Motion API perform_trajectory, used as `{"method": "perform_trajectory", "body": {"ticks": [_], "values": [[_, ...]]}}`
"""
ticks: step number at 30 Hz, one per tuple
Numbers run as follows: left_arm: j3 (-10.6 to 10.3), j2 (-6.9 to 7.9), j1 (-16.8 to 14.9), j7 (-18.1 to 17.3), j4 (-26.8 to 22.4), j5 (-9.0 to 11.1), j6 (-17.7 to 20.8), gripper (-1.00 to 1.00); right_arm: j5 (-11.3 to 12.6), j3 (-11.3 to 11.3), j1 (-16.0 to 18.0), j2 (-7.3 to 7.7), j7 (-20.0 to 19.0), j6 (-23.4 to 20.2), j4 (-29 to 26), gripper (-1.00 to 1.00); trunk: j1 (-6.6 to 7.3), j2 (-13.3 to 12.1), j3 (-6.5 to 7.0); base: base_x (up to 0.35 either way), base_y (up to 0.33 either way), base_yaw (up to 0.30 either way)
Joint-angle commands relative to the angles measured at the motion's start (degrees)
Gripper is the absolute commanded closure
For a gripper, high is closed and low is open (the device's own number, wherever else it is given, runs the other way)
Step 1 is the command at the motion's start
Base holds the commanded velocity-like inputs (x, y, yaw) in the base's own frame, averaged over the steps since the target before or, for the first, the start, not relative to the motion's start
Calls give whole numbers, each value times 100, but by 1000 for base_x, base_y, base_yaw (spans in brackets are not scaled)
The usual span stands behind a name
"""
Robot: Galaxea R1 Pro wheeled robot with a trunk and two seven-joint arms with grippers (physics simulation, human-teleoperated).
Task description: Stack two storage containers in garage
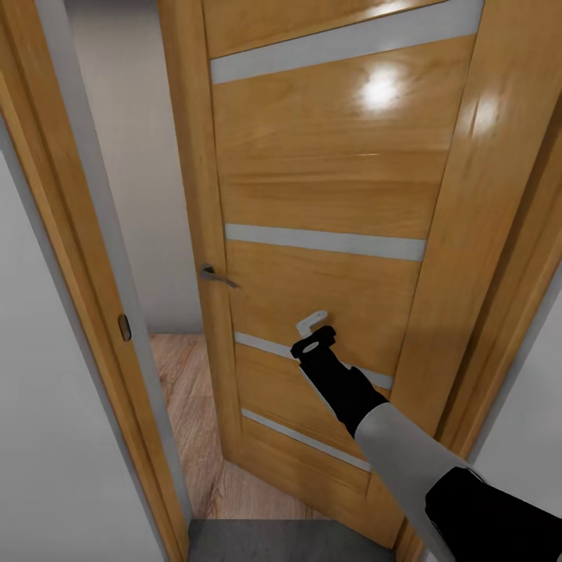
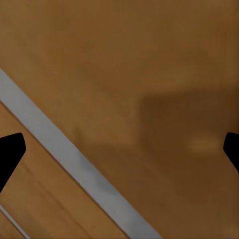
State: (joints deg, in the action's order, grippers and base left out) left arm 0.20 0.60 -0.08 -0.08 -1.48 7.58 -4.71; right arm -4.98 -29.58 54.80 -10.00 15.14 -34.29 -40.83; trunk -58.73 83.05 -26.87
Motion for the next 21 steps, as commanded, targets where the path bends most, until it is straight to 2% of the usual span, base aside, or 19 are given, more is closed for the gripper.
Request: {"method": "perform_trajectory", "body": {"ticks": [1, 21], "values": [[-3, -2, -1, -1, -1, 45, -12, -100, -48, -13, 5, 0, 0, -49, -4, -100, 0, 3, -6, 0, 0, 0], [28, -18, -1, -1, -2, 77, -20, -100, -47, -7, 5, 0, -2, -18, -4, -100, 0, 3, -6, 0, 0, 0]]}}
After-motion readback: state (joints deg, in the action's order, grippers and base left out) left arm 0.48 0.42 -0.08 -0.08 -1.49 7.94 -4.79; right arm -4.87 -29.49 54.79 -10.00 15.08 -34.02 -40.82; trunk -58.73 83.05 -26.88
